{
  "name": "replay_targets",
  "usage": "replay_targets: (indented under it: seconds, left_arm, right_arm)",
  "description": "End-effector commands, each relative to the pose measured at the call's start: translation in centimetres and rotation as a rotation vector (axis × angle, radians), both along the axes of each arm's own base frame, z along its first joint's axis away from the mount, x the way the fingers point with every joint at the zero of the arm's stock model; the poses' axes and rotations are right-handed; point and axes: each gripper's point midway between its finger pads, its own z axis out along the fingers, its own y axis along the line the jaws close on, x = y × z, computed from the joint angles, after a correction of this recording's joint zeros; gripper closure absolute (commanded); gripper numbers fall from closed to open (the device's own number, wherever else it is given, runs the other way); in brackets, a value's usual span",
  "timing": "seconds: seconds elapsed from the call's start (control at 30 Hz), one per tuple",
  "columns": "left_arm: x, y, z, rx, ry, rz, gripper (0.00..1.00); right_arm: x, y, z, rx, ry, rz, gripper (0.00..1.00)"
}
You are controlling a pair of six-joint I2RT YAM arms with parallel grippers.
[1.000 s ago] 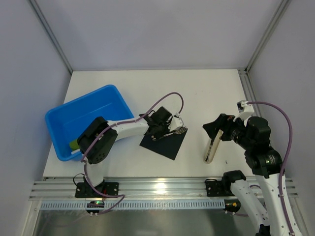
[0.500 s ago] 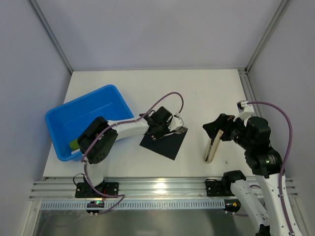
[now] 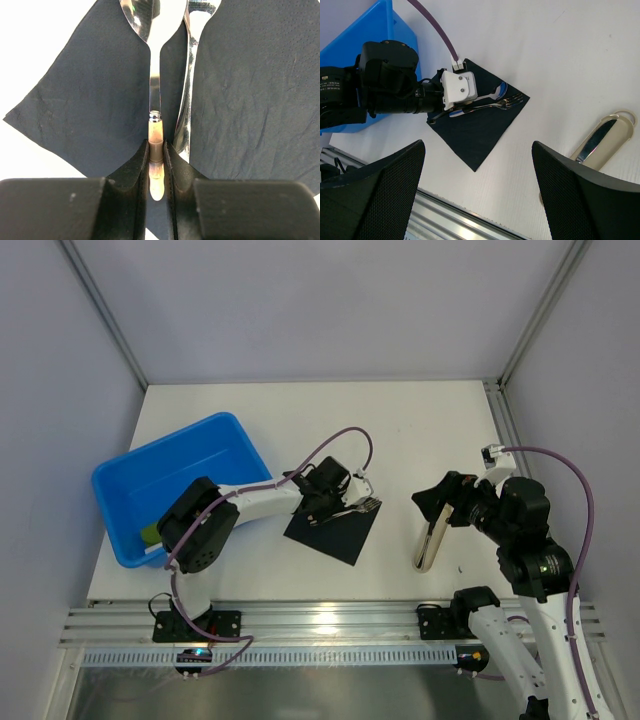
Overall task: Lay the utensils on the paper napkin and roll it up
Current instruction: Place the utensils on the napkin.
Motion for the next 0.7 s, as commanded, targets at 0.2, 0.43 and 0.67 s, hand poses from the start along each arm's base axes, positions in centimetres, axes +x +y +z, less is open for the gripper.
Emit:
replay_targets:
  seconds: [0.2, 0.43, 0.67]
  left_arm:
    - [0.21, -0.41, 0.91, -0.024, 0.001, -0.001, 0.82]
    - [0.25, -0.29, 1.15, -0.023, -0.005, 0.003, 0.78]
    - [0.27, -0.20, 1.39, -0.022, -0.009, 0.006, 0.71]
  right_arm:
    - [0.15, 0.12, 0.88, 0.013, -0.037, 0.003, 0.10]
    - [0.06, 0.11, 1.00, 0.013, -0.040, 0.003, 0.10]
    - [0.01, 0.10, 1.06, 0.014, -0.043, 0.003, 0.10]
